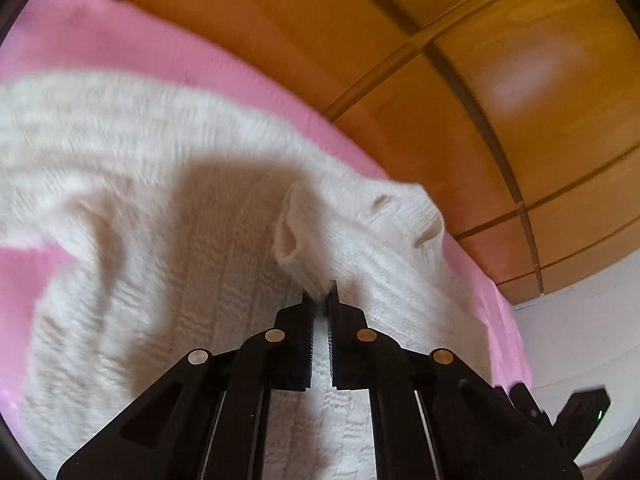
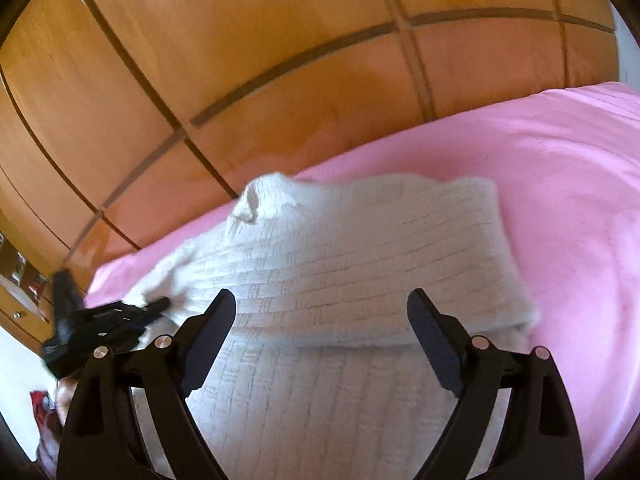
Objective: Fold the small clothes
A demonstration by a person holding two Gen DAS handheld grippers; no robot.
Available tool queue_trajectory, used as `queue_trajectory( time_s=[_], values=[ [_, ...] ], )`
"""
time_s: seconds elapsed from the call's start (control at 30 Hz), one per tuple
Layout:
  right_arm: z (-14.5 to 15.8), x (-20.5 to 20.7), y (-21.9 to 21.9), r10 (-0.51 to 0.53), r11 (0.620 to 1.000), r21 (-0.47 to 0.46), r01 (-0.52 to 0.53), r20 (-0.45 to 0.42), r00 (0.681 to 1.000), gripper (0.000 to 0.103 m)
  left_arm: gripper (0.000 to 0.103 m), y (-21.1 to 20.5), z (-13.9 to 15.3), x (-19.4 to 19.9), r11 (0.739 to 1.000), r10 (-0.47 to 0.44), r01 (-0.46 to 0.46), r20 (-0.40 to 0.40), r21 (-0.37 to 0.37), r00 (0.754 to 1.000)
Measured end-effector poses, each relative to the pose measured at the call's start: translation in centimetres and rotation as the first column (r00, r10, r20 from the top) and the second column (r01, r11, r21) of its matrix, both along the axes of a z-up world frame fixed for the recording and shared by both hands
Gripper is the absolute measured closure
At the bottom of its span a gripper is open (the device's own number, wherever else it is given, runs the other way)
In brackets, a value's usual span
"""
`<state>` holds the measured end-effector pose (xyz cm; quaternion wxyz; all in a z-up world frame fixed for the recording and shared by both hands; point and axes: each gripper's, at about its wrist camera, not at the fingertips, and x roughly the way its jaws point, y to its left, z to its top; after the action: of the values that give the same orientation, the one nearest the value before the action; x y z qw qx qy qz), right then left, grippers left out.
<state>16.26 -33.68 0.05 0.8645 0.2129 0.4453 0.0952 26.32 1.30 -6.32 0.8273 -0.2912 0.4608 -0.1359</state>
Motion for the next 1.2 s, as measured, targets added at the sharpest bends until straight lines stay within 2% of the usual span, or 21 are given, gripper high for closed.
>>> queue_trajectory(
  time_s=[0.07, 0.13, 0.2, 0.23, 0.27, 0.33, 0.43, 0.57, 0.67, 0.73, 0.8, 0.87, 0.9, 0.93, 1.0, 1.13, 1.2],
  values=[
    [-1.4, 0.6, 1.6, 0.034, 0.999, -0.024, -0.035, -0.038, 0.999, 0.016, 0.098, 1.3, 0.1, -0.5, 0.999, 0.002, -0.002, 0.014, 0.049, 1.000],
    [-2.9, 0.9, 2.9, 0.042, 0.997, -0.063, -0.046, -0.069, 0.997, 0.014, 0.097, 1.4, -0.5, -0.2, 0.992, 0.011, -0.011, -0.004, 0.124, 1.000],
    [-4.0, 0.8, 4.6, 0.060, 0.982, -0.174, -0.069, -0.058, 0.997, 0.010, 0.087, 1.6, -1.2, 0.2, 0.988, 0.027, -0.022, -0.031, 0.154, 0.999],
    [-4.3, 0.6, 5.2, 0.073, 0.971, -0.223, -0.082, -0.048, 0.996, 0.006, 0.079, 1.9, -1.2, -0.1, 0.990, 0.024, -0.020, -0.025, 0.140, 0.999],
    [-4.5, 0.5, 5.8, 0.082, 0.961, -0.262, -0.090, -0.041, 0.996, 0.005, 0.066, 2.0, -1.1, -0.4, 0.991, 0.022, -0.019, -0.020, 0.133, 1.000],
    [-4.8, 0.4, 6.7, 0.086, 0.939, -0.331, -0.095, -0.042, 0.995, 0.004, 0.049, 2.9, -0.5, -1.5, 0.991, 0.032, -0.032, 0.005, 0.130, 0.999],
    [-5.0, 0.4, 7.0, 0.091, 0.928, -0.359, -0.101, -0.044, 0.995, 0.002, 0.048, 4.9, -0.1, -3.5, 0.987, 0.068, -0.071, 0.022, 0.146, 0.997],
    [-5.1, 0.1, 7.2, 0.089, 0.921, -0.377, -0.098, -0.039, 0.995, 0.002, 0.048, 10.4, 0.1, -6.7, 0.985, 0.154, -0.155, 0.012, 0.079, 0.988],
    [-5.2, 0.0, 7.4, 0.086, 0.912, -0.399, -0.094, -0.039, 0.996, 0.002, 0.048, 16.0, 0.0, -9.5, 0.961, 0.276, -0.275, -0.017, 0.037, 0.961],
    [-5.1, -0.2, 7.8, 0.080, 0.900, -0.427, -0.089, -0.038, 0.996, 0.002, 0.048, 20.3, -0.1, -11.4, 0.935, 0.355, -0.355, -0.020, -0.017, 0.935],
    [-4.9, -0.5, 8.2, 0.077, 0.885, -0.459, -0.084, -0.034, 0.996, 0.002, 0.048, 24.6, -0.4, -13.1, 0.886, 0.461, -0.462, -0.026, -0.032, 0.887],
    [-4.9, -0.6, 8.6, 0.076, 0.870, -0.485, -0.085, -0.038, 0.996, 0.002, 0.048, 28.1, -0.4, -14.5, 0.830, 0.554, -0.555, -0.031, -0.057, 0.832],
    [-4.9, -0.7, 8.8, 0.076, 0.863, -0.498, -0.085, -0.038, 0.996, 0.002, 0.048, 30.6, -0.3, -15.5, 0.785, 0.615, -0.616, -0.033, -0.058, 0.788],
    [-4.9, -0.7, 8.8, 0.074, 0.861, -0.502, -0.082, -0.036, 0.997, 0.002, 0.048, 32.4, -0.1, -16.1, 0.753, 0.654, -0.654, -0.026, -0.065, 0.756],
    [-4.8, -0.9, 8.9, 0.071, 0.856, -0.511, -0.078, -0.032, 0.997, 0.002, 0.048, 35.8, -0.3, -16.7, 0.705, 0.705, -0.706, -0.045, -0.067, 0.708],
    [-4.7, -1.1, 9.1, 0.067, 0.847, -0.527, -0.072, -0.028, 0.997, 0.002, 0.048, 39.9, -0.9, -16.5, 0.639, 0.751, -0.754, -0.086, -0.152, 0.655],
    [-4.7, -1.2, 9.2, 0.066, 0.839, -0.539, -0.069, -0.025, 0.997, 0.002, 0.051, 41.3, -1.6, -16.0, 0.595, 0.770, -0.775, -0.126, -0.210, 0.625]
  ],
)
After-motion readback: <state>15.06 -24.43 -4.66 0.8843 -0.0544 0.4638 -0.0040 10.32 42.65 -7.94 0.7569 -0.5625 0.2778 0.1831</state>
